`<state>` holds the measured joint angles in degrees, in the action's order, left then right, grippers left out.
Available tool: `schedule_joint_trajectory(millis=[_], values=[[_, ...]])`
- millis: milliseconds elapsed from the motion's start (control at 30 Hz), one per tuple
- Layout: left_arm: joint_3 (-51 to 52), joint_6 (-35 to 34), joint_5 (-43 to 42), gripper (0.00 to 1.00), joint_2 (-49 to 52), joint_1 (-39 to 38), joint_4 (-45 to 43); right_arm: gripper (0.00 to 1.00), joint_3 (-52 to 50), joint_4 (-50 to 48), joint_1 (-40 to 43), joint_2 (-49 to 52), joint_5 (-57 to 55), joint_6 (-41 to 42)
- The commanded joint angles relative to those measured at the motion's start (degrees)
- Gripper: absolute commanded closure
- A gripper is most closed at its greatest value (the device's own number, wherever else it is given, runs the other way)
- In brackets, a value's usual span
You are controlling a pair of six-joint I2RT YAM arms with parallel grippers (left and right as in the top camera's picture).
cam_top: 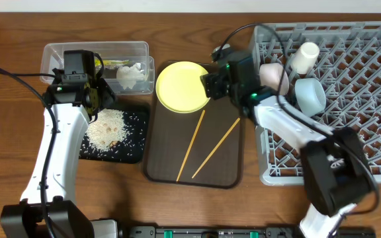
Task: Sort waste into correct bins and load items into the dishwasher rack
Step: 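Reach the right gripper to the yellow plate rim, then grasp the yellow plate and lift it toward the rack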
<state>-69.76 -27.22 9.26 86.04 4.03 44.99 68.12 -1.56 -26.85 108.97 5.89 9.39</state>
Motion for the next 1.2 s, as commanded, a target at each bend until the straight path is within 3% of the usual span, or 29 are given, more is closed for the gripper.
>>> schedule_joint_trajectory(millis=[0, 167, 433, 700, 967, 1067, 1167], values=[[0.5, -0.3, 0.9, 0.19, -0.1, 0.2, 0.4, 0.29, 0.1, -2.0, -1.6, 3.0, -3.0, 3.5], [0.5, -0.3, 0.8, 0.19, -0.1, 0.2, 0.5, 0.46, 0.1, -2.8, -2.6, 6.1, -8.8, 9.9], [0.5, -0.3, 0.8, 0.19, -0.1, 0.2, 0.6, 0.50, 0.1, -1.9, -3.3, 9.2, -8.6, 12.5], [0.5, -0.3, 0.8, 0.19, -0.1, 0.2, 0.7, 0.62, 0.1, 0.1, -3.8, 10.6, -8.7, 15.7], [0.5, -0.3, 0.8, 0.19, -0.1, 0.2, 0.9, 0.99, 0.5, -2.1, -3.0, 9.8, -13.0, 15.8], [0.5, -0.3, 0.8, 0.19, -0.1, 0.2, 0.8, 0.99, 1.7, -1.4, -1.2, 7.5, -12.8, 15.4], [0.5, -0.3, 0.8, 0.19, -0.1, 0.2, 0.8, 0.99, 2.6, 0.0, 0.7, 2.6, -12.7, 9.8]])
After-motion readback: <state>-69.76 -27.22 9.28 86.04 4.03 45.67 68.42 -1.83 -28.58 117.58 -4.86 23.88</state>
